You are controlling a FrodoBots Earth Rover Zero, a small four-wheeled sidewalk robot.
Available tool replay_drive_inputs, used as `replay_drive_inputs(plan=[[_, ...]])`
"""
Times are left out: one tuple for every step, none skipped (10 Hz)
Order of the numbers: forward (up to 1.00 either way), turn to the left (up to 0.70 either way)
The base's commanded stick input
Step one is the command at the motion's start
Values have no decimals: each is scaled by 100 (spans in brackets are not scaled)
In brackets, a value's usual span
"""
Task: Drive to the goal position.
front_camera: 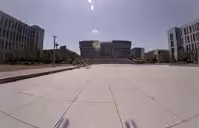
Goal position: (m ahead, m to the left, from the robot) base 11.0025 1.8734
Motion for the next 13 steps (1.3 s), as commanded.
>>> replay_drive_inputs(plan=[[100, 0], [100, 0], [100, 0], [100, 0], [100, 0], [100, 0], [100, 0], [100, 0], [100, 0], [100, 0], [100, 0], [100, 0], [100, 0]])
